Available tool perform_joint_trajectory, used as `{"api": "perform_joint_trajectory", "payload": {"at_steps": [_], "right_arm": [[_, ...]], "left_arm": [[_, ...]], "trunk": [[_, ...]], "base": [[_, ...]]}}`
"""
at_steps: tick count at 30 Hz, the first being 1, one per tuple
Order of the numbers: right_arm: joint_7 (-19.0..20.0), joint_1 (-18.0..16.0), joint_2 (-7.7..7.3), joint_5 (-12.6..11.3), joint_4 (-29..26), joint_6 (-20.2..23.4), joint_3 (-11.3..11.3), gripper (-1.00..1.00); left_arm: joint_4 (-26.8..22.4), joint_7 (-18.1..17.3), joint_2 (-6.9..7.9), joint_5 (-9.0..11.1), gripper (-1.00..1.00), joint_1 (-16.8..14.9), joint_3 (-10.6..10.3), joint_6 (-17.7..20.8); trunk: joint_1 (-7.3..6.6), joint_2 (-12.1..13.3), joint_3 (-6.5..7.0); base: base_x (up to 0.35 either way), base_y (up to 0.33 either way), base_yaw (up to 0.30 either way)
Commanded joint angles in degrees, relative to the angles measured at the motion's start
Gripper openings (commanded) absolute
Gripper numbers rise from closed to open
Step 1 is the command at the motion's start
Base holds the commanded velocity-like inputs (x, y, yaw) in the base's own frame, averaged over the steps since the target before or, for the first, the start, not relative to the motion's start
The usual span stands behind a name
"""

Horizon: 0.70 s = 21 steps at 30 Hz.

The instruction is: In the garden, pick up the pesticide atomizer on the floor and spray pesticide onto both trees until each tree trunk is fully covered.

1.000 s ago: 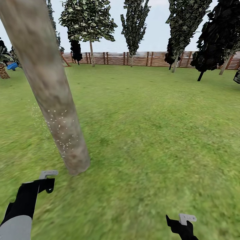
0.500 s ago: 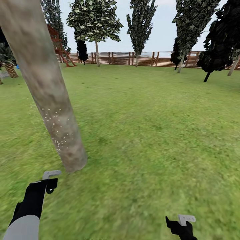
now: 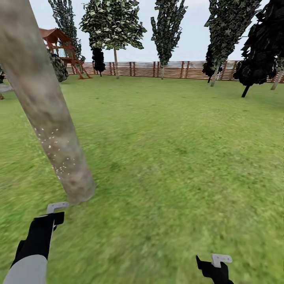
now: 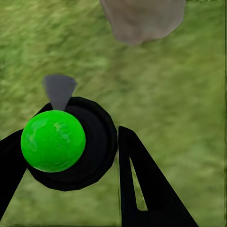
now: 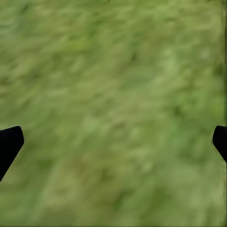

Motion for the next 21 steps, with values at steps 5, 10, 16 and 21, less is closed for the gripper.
{"api": "perform_joint_trajectory", "payload": {"at_steps": [5,10,16,21], "right_arm": [[0.0,0.0,0.05,0.1,0.0,0.0,0.0,1.00],[0.0,0.0,0.07,0.2,0.0,0.0,0.0,1.00],[0.0,0.0,0.07,0.2,0.0,0.0,0.0,1.00],[0.0,0.0,0.07,0.1,0.0,0.0,0.0,1.00]], "left_arm": [[0.0,0.2,-0.02,0.9,-1.00,0.0,0.2,0.0],[0.0,0.2,0.06,2.6,-1.00,0.0,0.1,0.0],[0.8,4.9,-0.13,2.7,-1.00,0.0,-0.6,0.0],[0.9,5.2,-0.21,2.9,-1.00,-0.1,-0.7,0.5]], "trunk": [[0.00,0.0,0.00],[0.00,0.0,0.00],[0.00,0.0,0.00],[0.00,0.0,0.00]], "base": [[0.223,-0.190,0.058],[0.242,-0.177,0.258],[0.242,-0.177,0.277],[0.234,-0.192,0.103]]}}
